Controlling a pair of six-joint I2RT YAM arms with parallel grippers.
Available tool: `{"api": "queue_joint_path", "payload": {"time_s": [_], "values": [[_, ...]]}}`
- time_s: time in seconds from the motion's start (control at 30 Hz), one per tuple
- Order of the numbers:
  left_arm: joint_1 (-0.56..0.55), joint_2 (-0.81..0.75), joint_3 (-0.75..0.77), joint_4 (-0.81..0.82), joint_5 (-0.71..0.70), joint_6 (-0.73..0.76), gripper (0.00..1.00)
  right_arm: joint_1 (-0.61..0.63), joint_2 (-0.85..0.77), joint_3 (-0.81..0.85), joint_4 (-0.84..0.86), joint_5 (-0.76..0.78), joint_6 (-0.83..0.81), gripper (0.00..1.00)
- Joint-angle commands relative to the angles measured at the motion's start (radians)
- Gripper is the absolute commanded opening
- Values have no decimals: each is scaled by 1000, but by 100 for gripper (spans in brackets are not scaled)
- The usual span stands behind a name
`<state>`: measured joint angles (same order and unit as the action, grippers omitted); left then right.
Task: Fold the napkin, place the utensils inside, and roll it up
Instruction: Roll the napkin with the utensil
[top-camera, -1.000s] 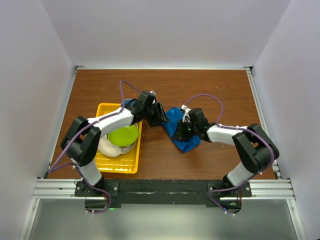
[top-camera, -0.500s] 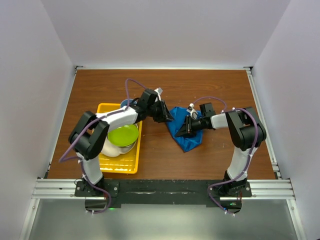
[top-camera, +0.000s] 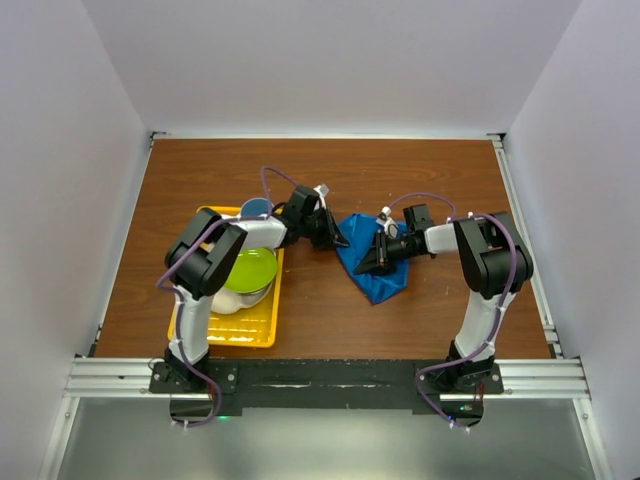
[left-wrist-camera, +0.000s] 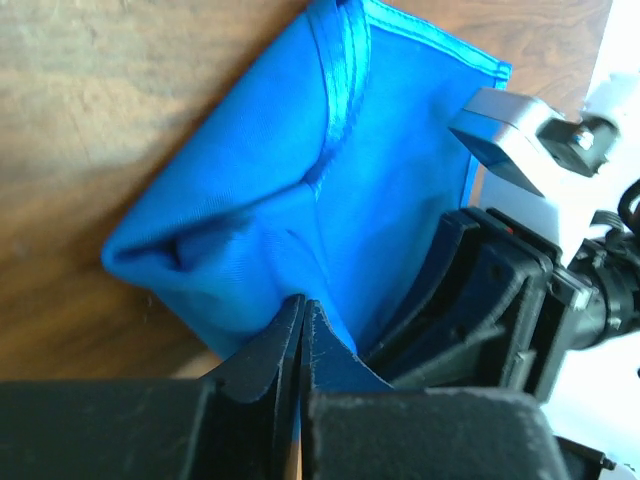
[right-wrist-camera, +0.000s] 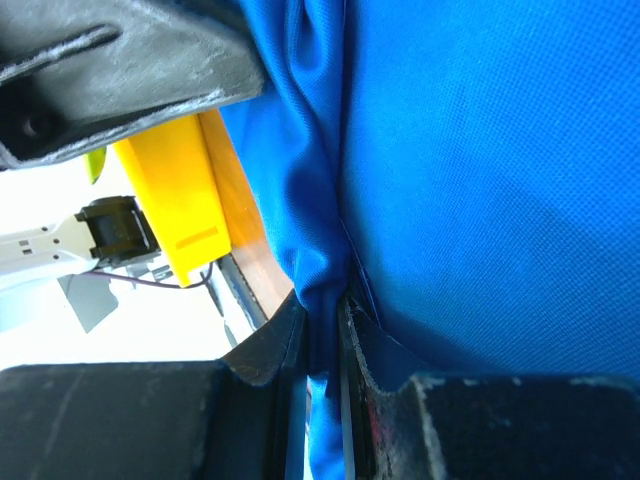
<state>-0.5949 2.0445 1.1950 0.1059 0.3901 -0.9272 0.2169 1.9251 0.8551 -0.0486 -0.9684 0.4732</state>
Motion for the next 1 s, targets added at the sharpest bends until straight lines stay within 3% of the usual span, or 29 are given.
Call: {"api": "queue_joint_path", "payload": {"time_s": [0.0,0.13,0.37,0.53,0.77,0.97], "values": [[9,60,-20,57,-40,36,0,-8,8,38,-145,135,-85,0],[10,108,-32,17,-66,27,0,-7,-6,64,-181,160,-113,6],[18,151,-43,-142,-128,25,0,-5,-129,153,-368,313,-179,35],[17,174,-38,-167,-122,24,0,9,-230,202,-490,382,-266,54],[18,181,-25,-192,-99,11,0,59,-432,109,-570,477,-286,60],[18,183,-11,-207,-80,-2,0,90,-457,19,-478,525,-229,52]]}}
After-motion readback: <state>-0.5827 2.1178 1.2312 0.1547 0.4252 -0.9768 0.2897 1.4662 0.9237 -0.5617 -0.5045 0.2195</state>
